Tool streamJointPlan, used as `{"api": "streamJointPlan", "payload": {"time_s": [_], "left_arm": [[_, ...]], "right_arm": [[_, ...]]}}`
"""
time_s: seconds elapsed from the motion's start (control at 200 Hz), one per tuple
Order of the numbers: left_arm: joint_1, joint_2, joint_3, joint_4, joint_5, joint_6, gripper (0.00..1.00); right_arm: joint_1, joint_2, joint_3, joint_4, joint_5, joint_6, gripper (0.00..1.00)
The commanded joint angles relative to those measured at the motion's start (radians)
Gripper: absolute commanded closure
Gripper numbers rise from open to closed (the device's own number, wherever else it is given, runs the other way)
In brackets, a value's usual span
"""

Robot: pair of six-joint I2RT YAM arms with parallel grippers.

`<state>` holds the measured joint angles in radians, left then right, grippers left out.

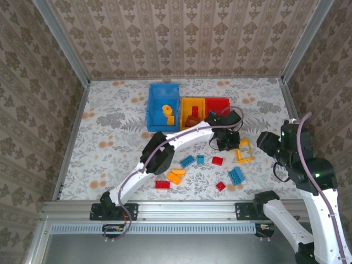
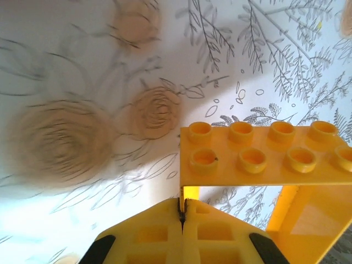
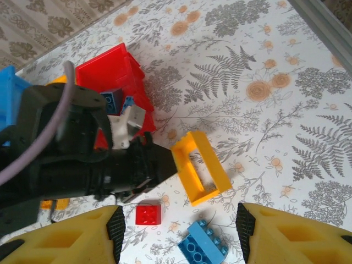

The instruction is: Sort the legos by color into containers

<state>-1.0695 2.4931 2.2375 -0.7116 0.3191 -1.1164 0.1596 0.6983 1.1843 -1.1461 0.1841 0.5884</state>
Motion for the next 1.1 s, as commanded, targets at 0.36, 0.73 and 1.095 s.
{"api": "streamJointPlan", "payload": {"time_s": [0.36,0.73,1.095], "left_arm": [[0.34,-0.589,-0.28,-0.469,-0.266,0.327,1.0],[0.539,-0.355,0.06,-0.744,-0.578,0.56,1.0],[0.562,-0.108,0.259,-0.762,-0.683,0.566,1.0]], "right_arm": [[0.115,0.272,0.028,0.22,-0.295,-0.137,0.41],[0.337,0.635,0.151,0.382,-0.266,-0.07,0.41],[0.337,0.736,0.201,0.362,-0.285,-0.092,0.41]]}}
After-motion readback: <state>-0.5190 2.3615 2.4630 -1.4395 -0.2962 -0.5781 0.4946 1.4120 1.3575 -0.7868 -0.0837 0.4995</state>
